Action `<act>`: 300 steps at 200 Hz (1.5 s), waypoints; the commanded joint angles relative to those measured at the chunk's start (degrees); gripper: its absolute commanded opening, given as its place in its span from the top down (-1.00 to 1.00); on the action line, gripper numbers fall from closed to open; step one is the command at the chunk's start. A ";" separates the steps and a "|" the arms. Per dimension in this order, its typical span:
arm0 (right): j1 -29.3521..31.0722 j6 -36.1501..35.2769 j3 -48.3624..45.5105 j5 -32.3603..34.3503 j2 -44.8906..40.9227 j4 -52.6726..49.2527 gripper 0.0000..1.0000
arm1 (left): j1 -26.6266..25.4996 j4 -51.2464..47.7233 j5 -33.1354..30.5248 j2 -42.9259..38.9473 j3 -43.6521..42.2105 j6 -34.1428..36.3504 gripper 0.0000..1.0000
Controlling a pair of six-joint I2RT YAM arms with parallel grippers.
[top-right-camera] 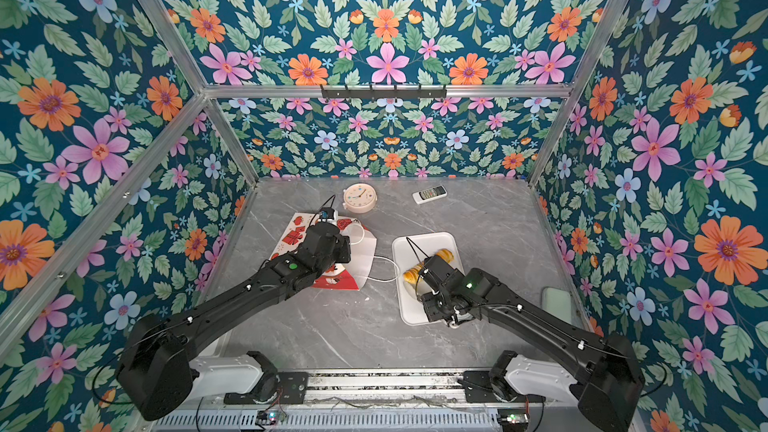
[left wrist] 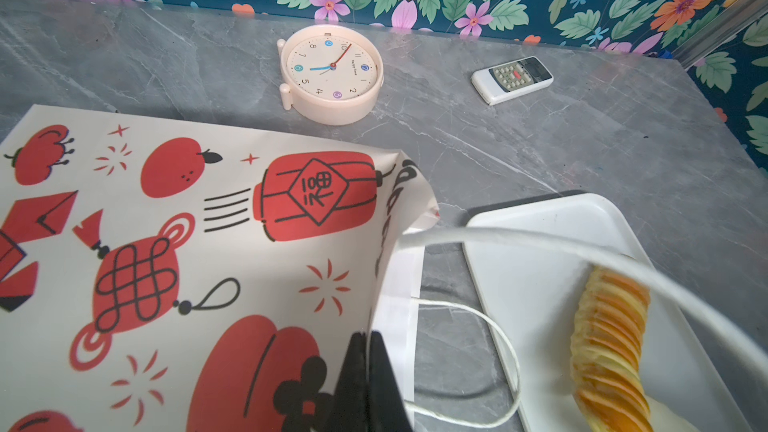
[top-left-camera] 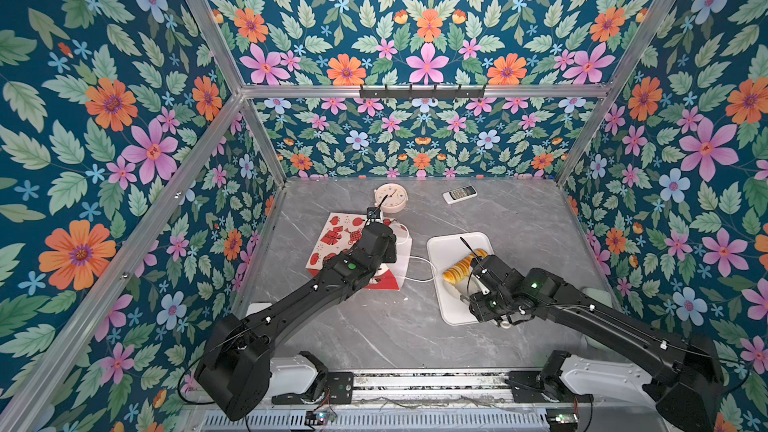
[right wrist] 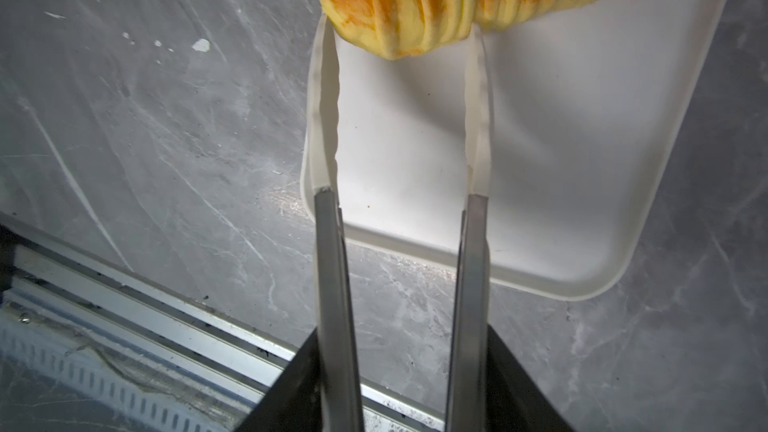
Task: Take the fake bread out of the paper bag
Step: 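Lower the bread onto the tray and open the tongs with the right gripper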
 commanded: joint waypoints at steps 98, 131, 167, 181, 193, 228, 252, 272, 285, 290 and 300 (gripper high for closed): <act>-4.40 2.81 -4.65 -0.58 -5.59 -0.31 0.16 | 0.16 0.28 -0.27 0.82 1.75 1.63 1.00; -5.42 0.97 -3.87 -1.81 -0.31 5.44 0.16 | 0.23 0.08 -0.50 0.95 2.21 1.83 1.00; -6.81 -0.33 -1.08 0.24 5.71 7.97 0.16 | 0.24 -0.43 -1.04 0.34 2.06 1.83 1.00; -8.67 0.06 -1.22 0.36 6.26 9.52 0.16 | 0.33 -0.65 -1.28 0.00 1.71 1.69 1.00; -10.12 -0.17 -1.47 0.23 6.32 11.18 0.16 | 0.33 -0.63 -1.39 -0.35 1.36 1.54 1.00; -13.02 -1.24 -0.65 0.24 8.37 14.79 0.16 | 0.33 -0.63 -1.22 -0.72 0.92 1.56 1.00; -13.10 -1.65 0.82 -0.81 10.00 15.22 0.16 | 0.33 -0.74 -1.12 -1.10 0.72 1.60 1.00; -13.09 -1.07 0.03 -1.56 8.88 15.43 0.16 | 0.33 -0.73 -1.43 -1.42 0.48 1.65 1.00; -13.12 -0.23 -1.19 -2.01 7.11 15.44 0.16 | 0.33 -0.82 -1.68 -1.55 0.45 1.74 1.00; -13.08 0.06 -1.57 -2.33 6.41 15.25 0.15 | 0.33 -0.89 -1.67 -1.59 0.45 1.72 1.00; -13.08 0.56 -2.19 -3.57 4.89 14.71 0.16 | 0.33 -0.92 -1.84 -1.75 0.37 1.83 1.00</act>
